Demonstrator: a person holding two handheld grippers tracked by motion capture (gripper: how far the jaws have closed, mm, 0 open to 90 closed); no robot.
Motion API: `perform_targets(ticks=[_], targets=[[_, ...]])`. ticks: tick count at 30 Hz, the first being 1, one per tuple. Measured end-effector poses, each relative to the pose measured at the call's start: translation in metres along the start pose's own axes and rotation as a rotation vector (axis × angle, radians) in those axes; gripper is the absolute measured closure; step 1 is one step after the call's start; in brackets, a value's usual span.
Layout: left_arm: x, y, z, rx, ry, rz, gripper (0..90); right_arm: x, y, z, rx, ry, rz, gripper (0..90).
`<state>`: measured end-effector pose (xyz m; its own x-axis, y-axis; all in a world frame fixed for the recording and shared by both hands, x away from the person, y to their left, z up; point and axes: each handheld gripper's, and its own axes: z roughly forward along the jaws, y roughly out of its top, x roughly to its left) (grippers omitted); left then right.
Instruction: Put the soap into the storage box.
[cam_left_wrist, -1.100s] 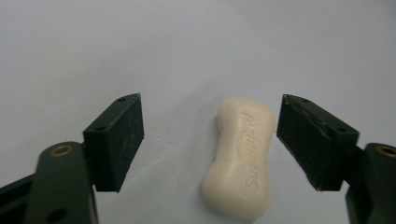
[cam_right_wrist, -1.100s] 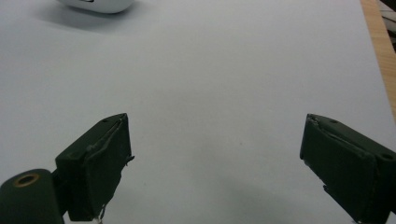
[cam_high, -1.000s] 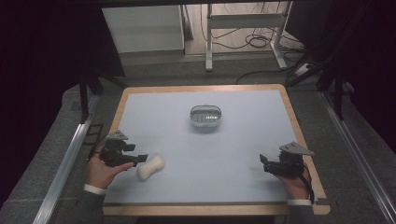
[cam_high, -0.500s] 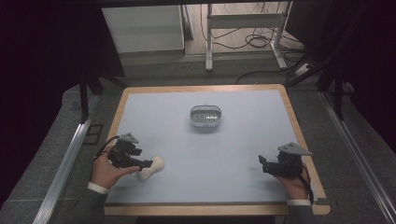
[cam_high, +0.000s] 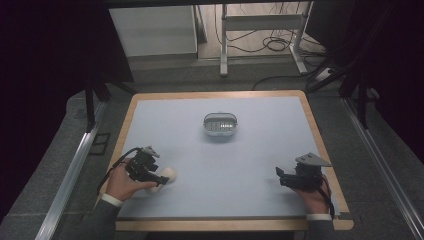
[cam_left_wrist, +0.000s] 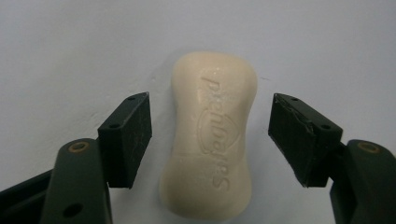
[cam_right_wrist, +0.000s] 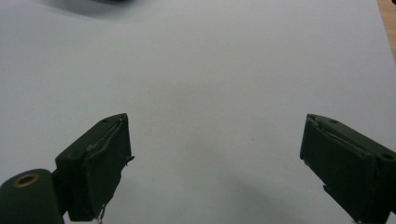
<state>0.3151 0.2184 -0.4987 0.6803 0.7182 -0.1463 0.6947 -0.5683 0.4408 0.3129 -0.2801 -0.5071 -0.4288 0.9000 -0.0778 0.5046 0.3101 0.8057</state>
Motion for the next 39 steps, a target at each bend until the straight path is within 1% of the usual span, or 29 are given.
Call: perform_targets(ticks=[2,4,8,11,13,19,21,24,29,31,34,39], targets=[[-0.001,0.0,0.003,0.03,-0.005,0.01,33.1,0.0,0.0,0.0,0.001,-0.001,0.0,8.6],[-0.002,-0.001,0.005,0.05,-0.002,0.012,34.2,0.0,0.0,0.0,0.005,0.002,0.002,8.6],[-0.003,-0.002,0.008,0.068,0.008,0.013,37.7,0.001,-0.001,0.001,0.01,0.001,-0.004,8.6],[-0.002,-0.003,0.012,0.093,0.019,0.01,41.7,0.002,0.0,0.0,0.007,0.0,-0.007,8.5],[-0.002,-0.004,0.013,0.101,0.027,0.009,45.4,0.002,0.0,0.001,0.009,-0.003,-0.009,8.5],[-0.003,-0.003,0.014,0.104,0.032,0.032,48.2,0.002,-0.001,0.002,0.014,-0.005,-0.012,8.6],[-0.003,-0.003,0.014,0.098,0.03,0.037,49.0,0.002,0.0,0.002,0.015,-0.006,-0.013,8.6],[-0.001,-0.003,0.013,0.09,0.031,0.034,49.4,0.002,-0.001,0.001,0.014,-0.009,-0.013,8.6],[0.001,-0.003,0.01,0.097,0.036,0.037,49.6,0.001,-0.001,0.001,0.015,-0.009,-0.012,8.6],[0.002,-0.003,0.007,0.089,0.04,0.037,49.5,0.001,-0.001,0.001,0.014,-0.01,-0.013,8.6],[0.003,-0.002,0.003,0.072,0.031,0.035,49.6,0.001,-0.001,0.001,0.014,-0.011,-0.014,8.6],[0.004,-0.001,0.0,0.063,0.029,0.033,49.6,0.001,-0.001,0.002,0.012,-0.013,-0.013,8.6]])
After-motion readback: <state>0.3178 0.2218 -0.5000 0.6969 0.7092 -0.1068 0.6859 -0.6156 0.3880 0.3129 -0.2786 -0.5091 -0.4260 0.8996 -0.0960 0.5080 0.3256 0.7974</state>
